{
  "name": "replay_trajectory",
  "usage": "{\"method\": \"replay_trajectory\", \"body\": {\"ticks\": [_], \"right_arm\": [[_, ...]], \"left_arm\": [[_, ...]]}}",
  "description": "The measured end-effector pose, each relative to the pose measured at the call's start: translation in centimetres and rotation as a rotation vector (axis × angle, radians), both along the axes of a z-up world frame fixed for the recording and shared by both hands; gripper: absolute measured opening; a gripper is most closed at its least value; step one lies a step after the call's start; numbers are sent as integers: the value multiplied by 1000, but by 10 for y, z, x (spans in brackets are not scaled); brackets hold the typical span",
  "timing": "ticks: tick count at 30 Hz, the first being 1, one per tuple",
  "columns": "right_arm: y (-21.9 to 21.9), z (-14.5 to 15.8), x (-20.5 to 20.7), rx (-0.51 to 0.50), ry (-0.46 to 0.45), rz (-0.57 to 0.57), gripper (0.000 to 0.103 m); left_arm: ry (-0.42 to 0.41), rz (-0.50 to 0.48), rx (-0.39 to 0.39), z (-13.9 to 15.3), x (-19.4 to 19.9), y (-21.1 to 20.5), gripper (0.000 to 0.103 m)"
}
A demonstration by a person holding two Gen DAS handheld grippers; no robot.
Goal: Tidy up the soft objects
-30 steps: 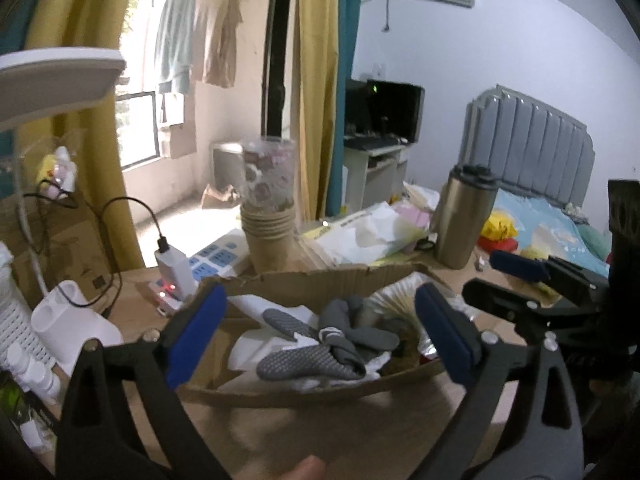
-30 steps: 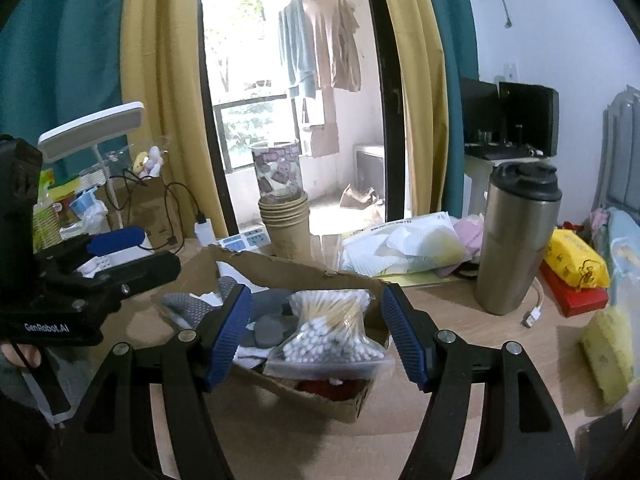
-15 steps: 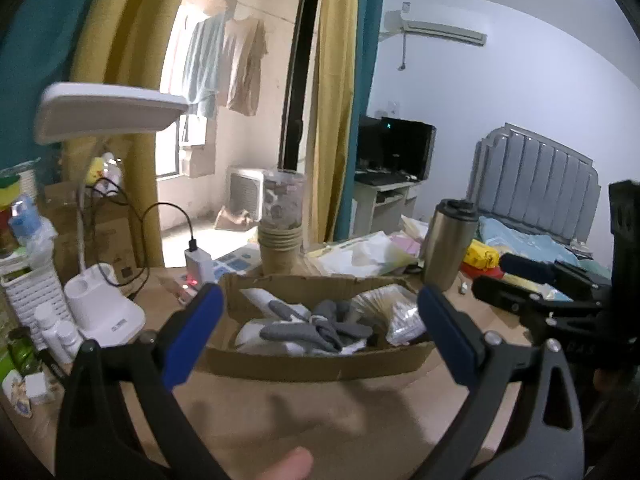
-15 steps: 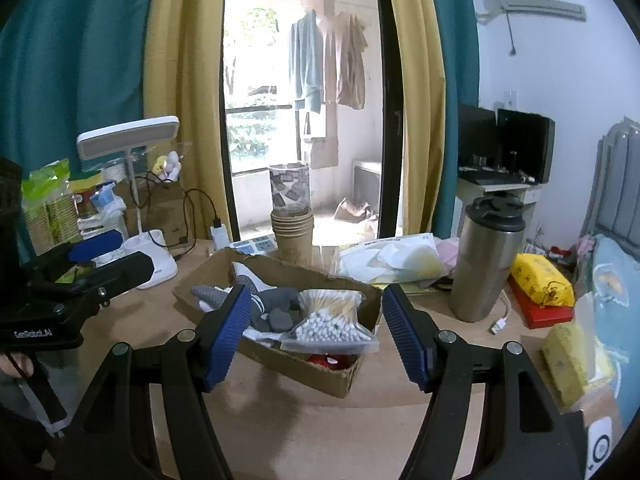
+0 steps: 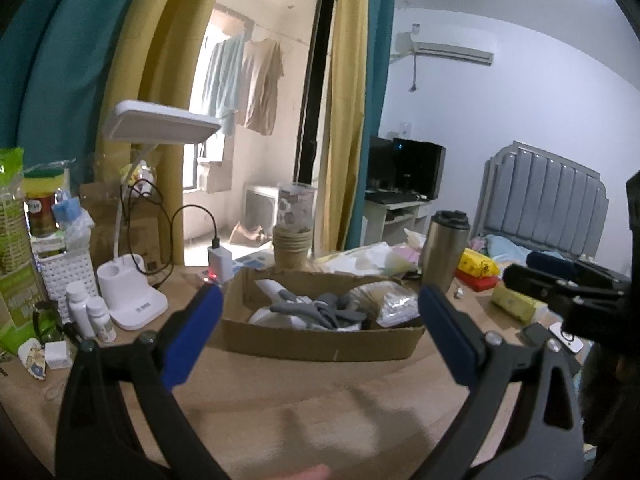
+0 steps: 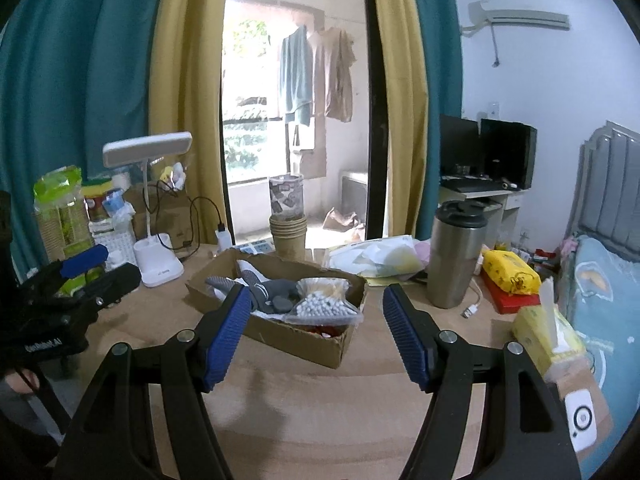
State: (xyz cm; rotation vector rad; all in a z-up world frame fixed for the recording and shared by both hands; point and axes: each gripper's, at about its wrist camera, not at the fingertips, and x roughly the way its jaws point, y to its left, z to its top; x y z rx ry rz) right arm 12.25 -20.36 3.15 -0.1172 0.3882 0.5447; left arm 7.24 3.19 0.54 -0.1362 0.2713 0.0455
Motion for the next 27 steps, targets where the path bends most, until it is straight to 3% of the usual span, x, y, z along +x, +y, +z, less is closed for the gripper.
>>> {"method": "replay_trajectory", "body": {"ticks": [10, 27], "right_arm": [[-18, -12, -22, 17, -41, -28, 72], [-21, -18, -17, 29, -35, -33, 73]], "left_arm": [[-7, -37, 28, -8, -13, -29, 99], [-21, -33, 38, -5, -13, -31, 99]]}}
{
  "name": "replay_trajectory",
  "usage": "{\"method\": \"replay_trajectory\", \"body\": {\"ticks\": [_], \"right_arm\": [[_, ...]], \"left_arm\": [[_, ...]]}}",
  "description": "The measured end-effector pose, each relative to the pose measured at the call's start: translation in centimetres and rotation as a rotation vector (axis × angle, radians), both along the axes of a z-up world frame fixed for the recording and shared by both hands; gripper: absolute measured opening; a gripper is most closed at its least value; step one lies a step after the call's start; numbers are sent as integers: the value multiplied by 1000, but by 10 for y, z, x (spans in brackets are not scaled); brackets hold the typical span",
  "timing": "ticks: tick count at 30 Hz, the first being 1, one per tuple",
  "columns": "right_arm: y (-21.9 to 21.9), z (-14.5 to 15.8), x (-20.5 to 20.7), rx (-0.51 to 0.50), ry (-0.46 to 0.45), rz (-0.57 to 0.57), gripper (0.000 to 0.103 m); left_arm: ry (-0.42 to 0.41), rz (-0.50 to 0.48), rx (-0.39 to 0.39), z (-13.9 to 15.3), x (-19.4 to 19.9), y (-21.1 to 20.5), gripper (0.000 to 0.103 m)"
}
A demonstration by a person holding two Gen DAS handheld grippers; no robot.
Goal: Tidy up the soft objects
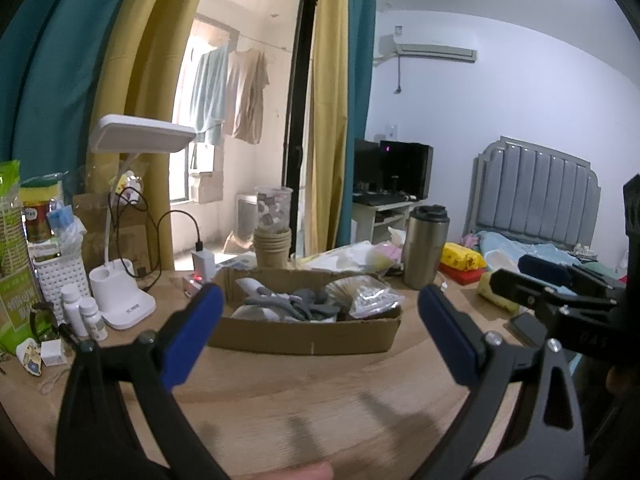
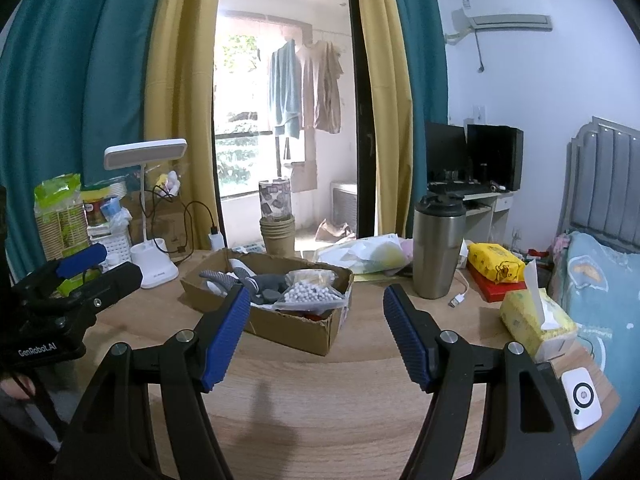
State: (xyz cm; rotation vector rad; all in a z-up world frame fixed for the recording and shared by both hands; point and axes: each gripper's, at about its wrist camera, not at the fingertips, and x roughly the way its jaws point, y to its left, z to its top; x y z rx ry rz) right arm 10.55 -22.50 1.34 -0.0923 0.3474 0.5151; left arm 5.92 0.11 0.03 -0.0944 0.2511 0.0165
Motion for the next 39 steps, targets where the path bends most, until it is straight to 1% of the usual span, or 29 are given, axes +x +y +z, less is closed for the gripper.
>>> {"method": "replay_trajectory", "body": {"ticks": [17, 23, 39], "right_arm": [[1, 0, 0, -2, 0, 2, 73], [3, 0, 0, -6, 3, 7, 73], [6, 0, -1, -12, 3, 12, 73]], "left_arm": [[4, 15, -10, -2, -3, 2, 99], [1, 21, 6, -2, -3, -2, 99], [5, 35, 3, -2, -4, 0, 99]]}}
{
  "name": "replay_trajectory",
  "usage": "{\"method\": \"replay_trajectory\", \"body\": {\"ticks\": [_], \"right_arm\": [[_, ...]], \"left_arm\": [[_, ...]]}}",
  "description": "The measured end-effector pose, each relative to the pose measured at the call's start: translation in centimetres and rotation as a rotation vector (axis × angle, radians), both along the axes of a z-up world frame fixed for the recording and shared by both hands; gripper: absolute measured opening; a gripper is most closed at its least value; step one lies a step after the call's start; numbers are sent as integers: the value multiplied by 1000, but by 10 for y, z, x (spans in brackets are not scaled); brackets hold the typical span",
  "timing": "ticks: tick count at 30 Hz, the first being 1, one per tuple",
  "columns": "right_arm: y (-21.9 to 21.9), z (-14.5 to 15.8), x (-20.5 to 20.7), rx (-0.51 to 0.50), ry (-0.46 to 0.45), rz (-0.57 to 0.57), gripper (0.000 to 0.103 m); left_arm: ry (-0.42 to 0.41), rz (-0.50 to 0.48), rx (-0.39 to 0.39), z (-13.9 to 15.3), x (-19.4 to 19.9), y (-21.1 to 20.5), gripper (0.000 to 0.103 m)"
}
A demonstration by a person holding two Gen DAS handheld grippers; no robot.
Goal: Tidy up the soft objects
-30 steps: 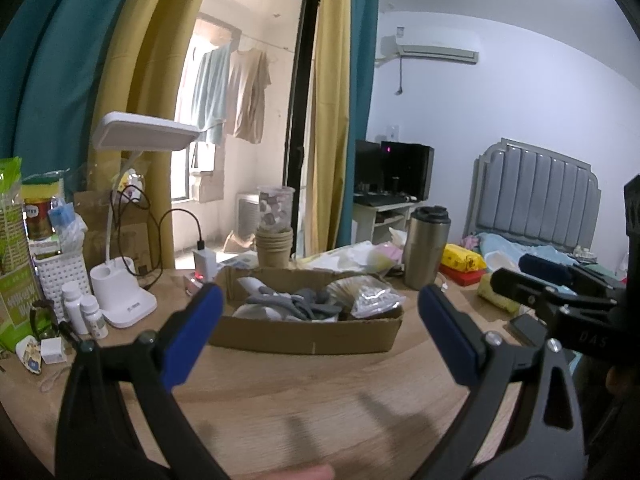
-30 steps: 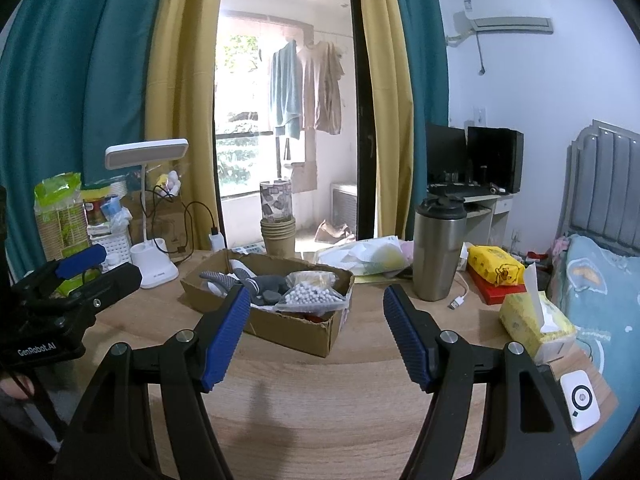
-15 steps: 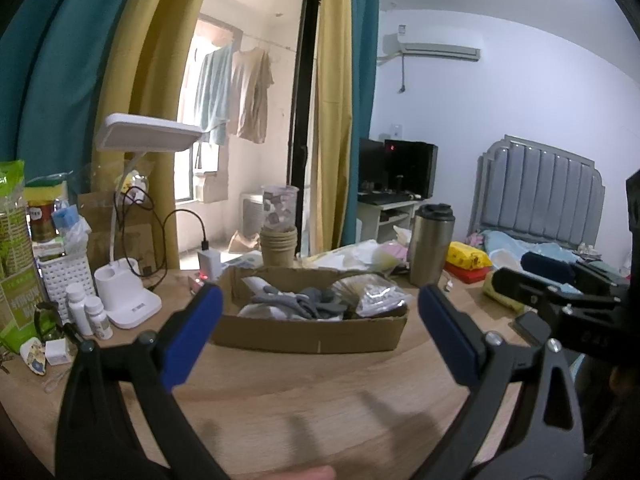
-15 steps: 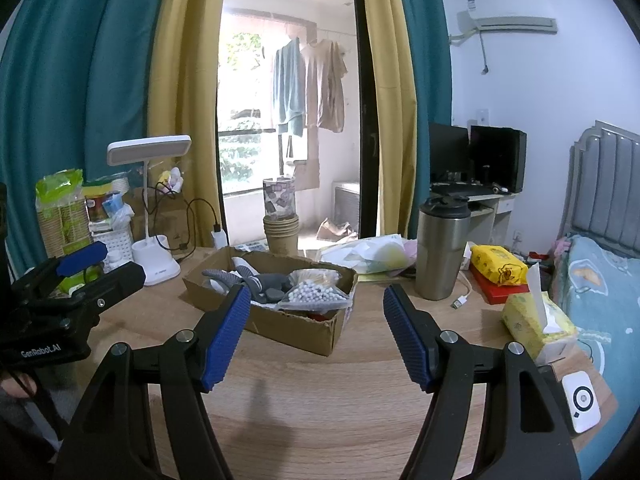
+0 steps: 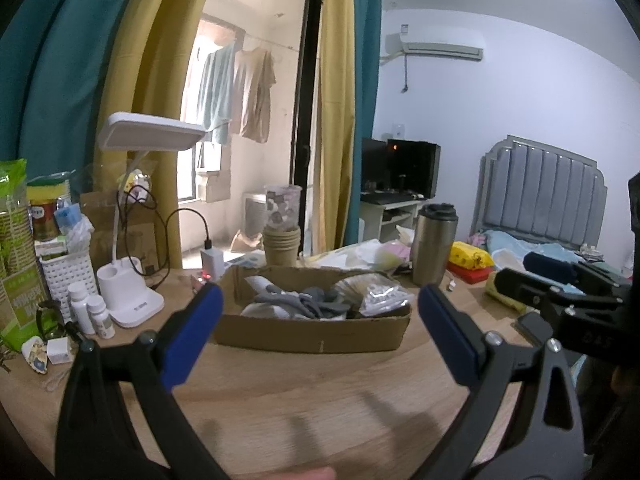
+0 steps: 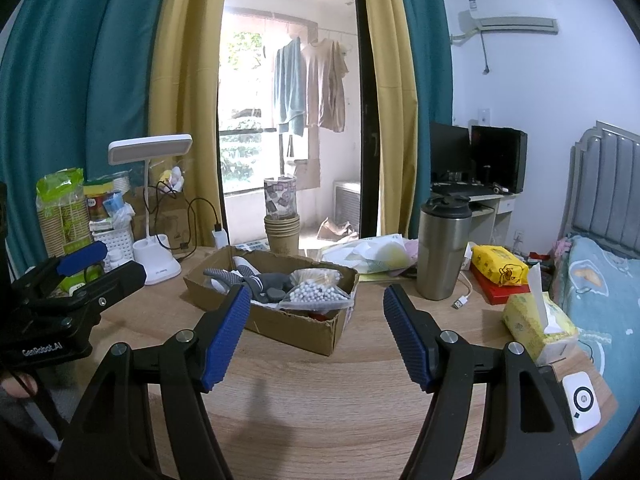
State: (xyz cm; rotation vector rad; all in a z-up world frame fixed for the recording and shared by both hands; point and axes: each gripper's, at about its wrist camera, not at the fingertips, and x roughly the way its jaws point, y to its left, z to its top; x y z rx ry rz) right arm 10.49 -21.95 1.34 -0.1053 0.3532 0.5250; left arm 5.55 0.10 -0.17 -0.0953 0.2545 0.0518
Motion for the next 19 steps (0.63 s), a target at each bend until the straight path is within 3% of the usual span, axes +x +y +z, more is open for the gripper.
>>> {"method": "replay_trajectory", "body": {"ticks": [15, 19], "right_arm": [[1, 0, 0, 0, 2, 0, 73], [3, -2, -1, -2, 7, 3, 73]], "left_arm": [[13, 9, -1, -4, 2, 2, 99], [21, -27, -25, -6, 2, 6, 99]]}}
